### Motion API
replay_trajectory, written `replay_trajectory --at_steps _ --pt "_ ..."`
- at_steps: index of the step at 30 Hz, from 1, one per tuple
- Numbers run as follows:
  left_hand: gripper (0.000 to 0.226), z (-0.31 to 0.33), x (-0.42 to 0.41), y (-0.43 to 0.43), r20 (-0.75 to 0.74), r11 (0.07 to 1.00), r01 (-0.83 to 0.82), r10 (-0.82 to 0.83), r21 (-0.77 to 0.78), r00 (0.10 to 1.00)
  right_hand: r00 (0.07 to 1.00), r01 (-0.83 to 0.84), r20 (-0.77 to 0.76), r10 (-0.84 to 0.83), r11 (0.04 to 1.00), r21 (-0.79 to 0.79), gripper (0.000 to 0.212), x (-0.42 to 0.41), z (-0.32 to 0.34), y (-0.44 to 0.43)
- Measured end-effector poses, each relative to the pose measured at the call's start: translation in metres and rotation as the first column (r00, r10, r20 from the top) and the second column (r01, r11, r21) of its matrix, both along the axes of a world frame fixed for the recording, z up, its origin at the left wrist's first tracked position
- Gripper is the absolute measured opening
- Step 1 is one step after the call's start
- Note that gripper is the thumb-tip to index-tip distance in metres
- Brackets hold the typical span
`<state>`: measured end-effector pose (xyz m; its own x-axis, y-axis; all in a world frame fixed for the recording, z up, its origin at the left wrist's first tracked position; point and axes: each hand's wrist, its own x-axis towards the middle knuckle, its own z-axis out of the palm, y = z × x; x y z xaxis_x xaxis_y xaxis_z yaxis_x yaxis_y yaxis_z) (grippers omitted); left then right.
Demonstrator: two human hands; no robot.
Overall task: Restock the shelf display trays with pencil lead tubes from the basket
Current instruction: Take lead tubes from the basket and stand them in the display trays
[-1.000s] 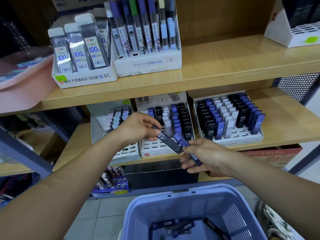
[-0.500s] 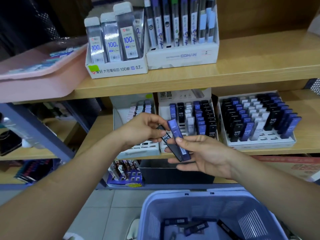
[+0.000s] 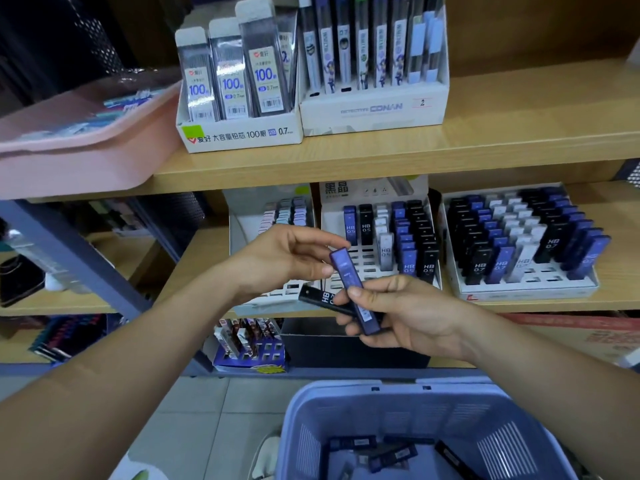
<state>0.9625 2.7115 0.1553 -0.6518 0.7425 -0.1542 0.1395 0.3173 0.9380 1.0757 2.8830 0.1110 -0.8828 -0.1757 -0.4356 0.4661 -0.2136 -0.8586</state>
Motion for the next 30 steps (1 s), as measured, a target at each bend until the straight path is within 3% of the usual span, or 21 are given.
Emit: replay_trajectory --at_steps 6,13,19,25,30 --pt "0.033 0.001 0.002 0.002 0.034 0.999 0.050 -0.050 0.007 0.998 0.995 -0.095 0.020 0.096 0.994 -0.046 0.031 0.003 0.003 0.003" --pt "0.016 0.001 0.002 0.004 -0.014 0.986 -0.166 0.167 0.022 0.986 0.991 0.136 0.014 -0.136 0.991 -0.009 0.040 -0.001 0.000 0.006" --pt "0.009 0.001 -0.003 0.002 -0.096 0.959 -0.283 0.284 0.023 0.954 0.983 0.186 -0.043 -0.181 0.969 0.165 0.013 -0.002 -0.003 0.006" --pt "0.011 -0.016 -0.025 0.010 -0.460 0.916 -0.400 0.337 -0.043 0.821 0.957 0.288 -0.077 -0.279 0.890 0.353 0.024 0.004 -0.010 0.024" --pt "0.013 -0.038 -0.028 0.044 -0.651 0.918 -0.390 0.252 -0.074 0.716 0.925 0.377 -0.094 -0.367 0.868 0.324 0.025 0.009 -0.008 0.045"
